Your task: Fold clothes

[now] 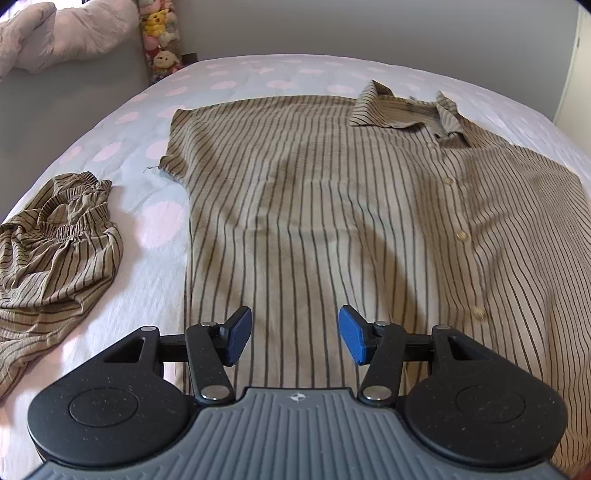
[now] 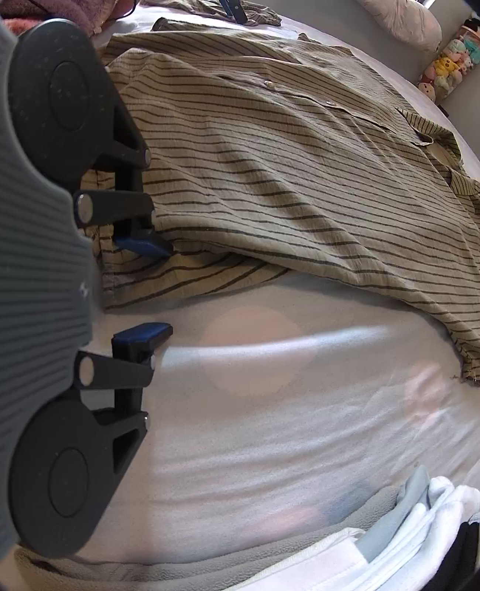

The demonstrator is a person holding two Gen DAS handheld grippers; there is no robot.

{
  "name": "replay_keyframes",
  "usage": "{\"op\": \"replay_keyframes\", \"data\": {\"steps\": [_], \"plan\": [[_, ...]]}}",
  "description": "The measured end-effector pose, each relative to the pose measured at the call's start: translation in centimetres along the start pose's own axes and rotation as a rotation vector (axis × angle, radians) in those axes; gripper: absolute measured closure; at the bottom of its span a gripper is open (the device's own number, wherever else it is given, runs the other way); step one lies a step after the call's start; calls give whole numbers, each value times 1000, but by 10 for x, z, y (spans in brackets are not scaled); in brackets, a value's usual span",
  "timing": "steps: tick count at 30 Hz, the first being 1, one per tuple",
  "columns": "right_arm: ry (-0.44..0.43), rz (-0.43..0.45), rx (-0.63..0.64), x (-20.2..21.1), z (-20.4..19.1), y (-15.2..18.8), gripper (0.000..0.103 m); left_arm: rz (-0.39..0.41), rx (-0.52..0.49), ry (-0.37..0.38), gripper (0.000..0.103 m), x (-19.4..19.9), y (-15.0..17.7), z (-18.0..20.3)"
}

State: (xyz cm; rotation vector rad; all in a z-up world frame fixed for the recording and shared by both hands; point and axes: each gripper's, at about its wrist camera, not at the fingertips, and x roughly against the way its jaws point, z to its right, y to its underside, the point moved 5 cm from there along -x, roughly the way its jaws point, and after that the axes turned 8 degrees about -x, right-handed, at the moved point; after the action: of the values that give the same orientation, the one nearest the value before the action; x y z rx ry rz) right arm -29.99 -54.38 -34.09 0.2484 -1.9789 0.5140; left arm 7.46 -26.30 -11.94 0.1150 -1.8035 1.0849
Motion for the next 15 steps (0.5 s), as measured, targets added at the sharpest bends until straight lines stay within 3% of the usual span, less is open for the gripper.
{"op": "replay_keyframes", "data": {"steps": [1,2,4,11,15], "plan": [[11,-2,2,0,0,-1,65,0,-6,1,52,1,2,1],[39,-3,7,1,-1,-2,79,-3,0,0,53,1,3,-1],[68,-5,23,2,-6,-3,96,-10,17,-1,52,0,5,-5],[75,60,-12,33,-14,-6,101,-54,65,22,53,-10,9,-12],[113,43,-47,32,-1,5,102,-70,64,32,53,-14,9,-11]]}}
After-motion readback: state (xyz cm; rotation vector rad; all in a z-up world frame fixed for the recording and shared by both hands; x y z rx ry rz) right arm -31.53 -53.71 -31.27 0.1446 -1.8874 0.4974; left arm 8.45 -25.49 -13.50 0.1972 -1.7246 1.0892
